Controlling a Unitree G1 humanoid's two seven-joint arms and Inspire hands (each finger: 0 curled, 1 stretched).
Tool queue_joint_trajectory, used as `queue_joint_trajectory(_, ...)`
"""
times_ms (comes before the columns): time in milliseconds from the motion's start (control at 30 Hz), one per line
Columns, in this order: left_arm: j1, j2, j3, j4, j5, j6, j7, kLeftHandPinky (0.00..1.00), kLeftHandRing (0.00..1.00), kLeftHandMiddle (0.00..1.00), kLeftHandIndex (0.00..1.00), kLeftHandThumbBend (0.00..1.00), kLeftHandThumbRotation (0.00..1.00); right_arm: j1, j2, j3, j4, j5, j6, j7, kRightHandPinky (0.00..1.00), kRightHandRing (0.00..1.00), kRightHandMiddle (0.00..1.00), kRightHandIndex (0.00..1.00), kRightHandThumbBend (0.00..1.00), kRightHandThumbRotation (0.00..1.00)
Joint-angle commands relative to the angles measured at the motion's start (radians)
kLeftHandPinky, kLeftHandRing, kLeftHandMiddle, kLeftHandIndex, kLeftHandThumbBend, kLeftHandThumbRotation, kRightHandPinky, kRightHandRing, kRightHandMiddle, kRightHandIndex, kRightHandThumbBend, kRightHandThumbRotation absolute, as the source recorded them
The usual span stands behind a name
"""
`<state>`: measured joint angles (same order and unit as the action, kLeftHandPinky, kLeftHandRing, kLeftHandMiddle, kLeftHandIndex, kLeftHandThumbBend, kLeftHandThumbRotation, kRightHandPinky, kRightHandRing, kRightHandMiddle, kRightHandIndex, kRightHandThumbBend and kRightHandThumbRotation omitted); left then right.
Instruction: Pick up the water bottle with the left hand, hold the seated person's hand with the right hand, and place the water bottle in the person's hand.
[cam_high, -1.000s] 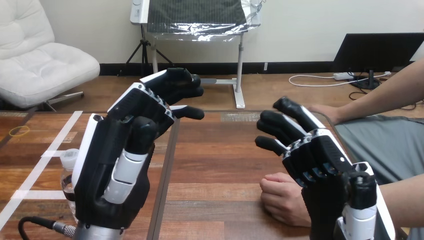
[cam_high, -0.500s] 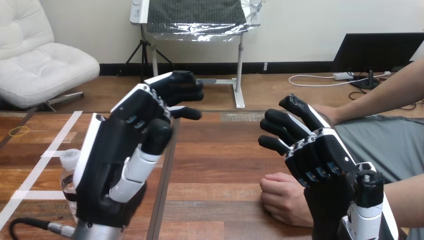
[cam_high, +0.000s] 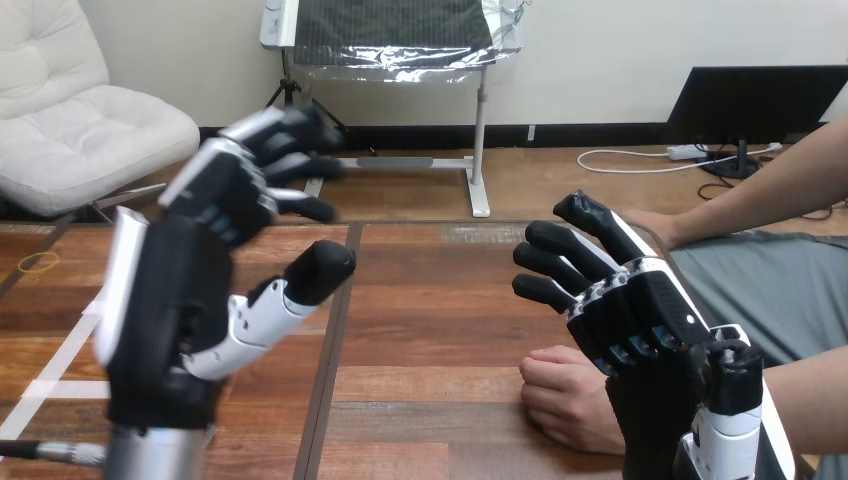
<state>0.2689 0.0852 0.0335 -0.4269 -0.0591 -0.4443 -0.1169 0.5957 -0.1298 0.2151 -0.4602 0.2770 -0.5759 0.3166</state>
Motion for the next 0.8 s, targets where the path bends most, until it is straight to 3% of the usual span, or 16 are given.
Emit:
queue_joint_trajectory(0, -0.058, 0.008, 0.039, 0.003, 0.005, -0.001, 0.018, 0.68, 0.85, 0.86, 0.84, 1.00, 0.46, -0.031, 0.001, -0.006, -0.018, 0.008, 0.004, -0.001, 0.81, 0.84, 0.85, 0.87, 0.65, 1.00)
queue_joint_trajectory(133, -0.066, 0.019, 0.062, 0.006, 0.003, 0.002, 0.024, 0.77, 0.90, 0.90, 0.87, 1.00, 0.38, -0.032, 0.003, -0.005, -0.019, 0.002, 0.005, -0.004, 0.80, 0.84, 0.84, 0.87, 0.66, 1.00)
queue_joint_trajectory(400, -0.084, 0.028, 0.108, 0.024, 0.042, -0.013, 0.056, 0.83, 0.92, 0.92, 0.88, 1.00, 0.31, -0.032, 0.009, -0.003, -0.015, -0.003, 0.003, -0.007, 0.80, 0.83, 0.84, 0.86, 0.66, 1.00)
queue_joint_trajectory(767, -0.103, 0.041, 0.153, 0.041, 0.072, -0.002, 0.085, 0.86, 0.93, 0.93, 0.90, 1.00, 0.32, -0.031, 0.013, -0.001, -0.015, -0.016, 0.005, -0.015, 0.79, 0.81, 0.83, 0.85, 0.67, 1.00)
